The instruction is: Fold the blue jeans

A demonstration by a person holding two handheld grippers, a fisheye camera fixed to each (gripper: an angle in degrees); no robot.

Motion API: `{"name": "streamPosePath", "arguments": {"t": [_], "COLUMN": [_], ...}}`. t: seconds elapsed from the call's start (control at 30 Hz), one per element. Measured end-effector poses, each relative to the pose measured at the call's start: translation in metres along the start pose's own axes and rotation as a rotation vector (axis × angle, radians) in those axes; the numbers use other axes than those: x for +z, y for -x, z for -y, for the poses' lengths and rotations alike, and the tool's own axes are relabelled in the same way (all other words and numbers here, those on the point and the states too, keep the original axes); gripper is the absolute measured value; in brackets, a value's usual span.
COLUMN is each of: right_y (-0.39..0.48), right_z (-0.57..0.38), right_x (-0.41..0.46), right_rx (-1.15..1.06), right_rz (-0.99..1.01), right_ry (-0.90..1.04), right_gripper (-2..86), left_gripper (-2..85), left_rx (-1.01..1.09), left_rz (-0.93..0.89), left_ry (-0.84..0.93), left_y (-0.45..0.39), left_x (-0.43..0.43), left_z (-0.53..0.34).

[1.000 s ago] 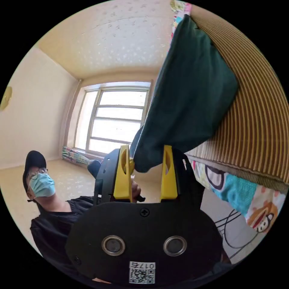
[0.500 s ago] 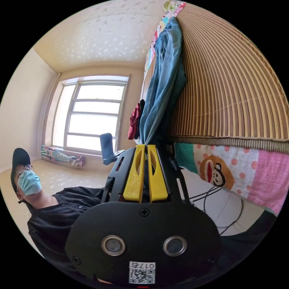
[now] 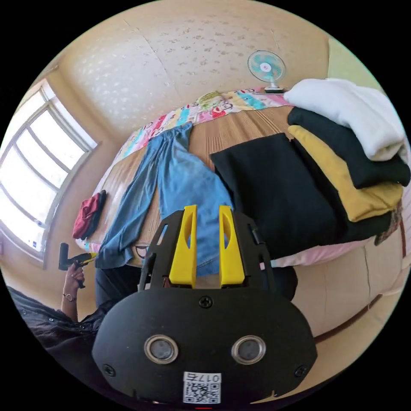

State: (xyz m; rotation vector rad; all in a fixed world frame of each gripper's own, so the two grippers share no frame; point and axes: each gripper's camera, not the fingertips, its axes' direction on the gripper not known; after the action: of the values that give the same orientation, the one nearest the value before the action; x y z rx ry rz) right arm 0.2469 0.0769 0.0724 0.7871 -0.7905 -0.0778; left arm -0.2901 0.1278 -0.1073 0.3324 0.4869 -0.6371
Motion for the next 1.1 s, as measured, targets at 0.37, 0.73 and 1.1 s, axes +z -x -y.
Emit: {"name": "streamPosePath", "arguments": {"t": [0.37,0.73,1.1], "right_y": [0.198,0.222,0.084], "right_z": [-0.062,-0.133,-0.09], "right_x": [0.253,0.15,0.028], "right_rx": [-0.295,-0.471,-0.017], "right_rz": [0.36,0.541,-0.187], "right_ry": [0.656,0.706,0.198], "right_gripper": [8.6,2.9,7.6], "left_gripper": [8.0,-0.6,-0.4], "left_rx": [0.207,0.18,0.139], "left_rz": [0.349,0.036,0.2], "left_ry": [0.266,0.301,0.04], "left_y": [0.002,0.046,0.051], "left_x": [0.08,0.028,0.007], "left_z": [0.03,-0.027,-0.059]}}
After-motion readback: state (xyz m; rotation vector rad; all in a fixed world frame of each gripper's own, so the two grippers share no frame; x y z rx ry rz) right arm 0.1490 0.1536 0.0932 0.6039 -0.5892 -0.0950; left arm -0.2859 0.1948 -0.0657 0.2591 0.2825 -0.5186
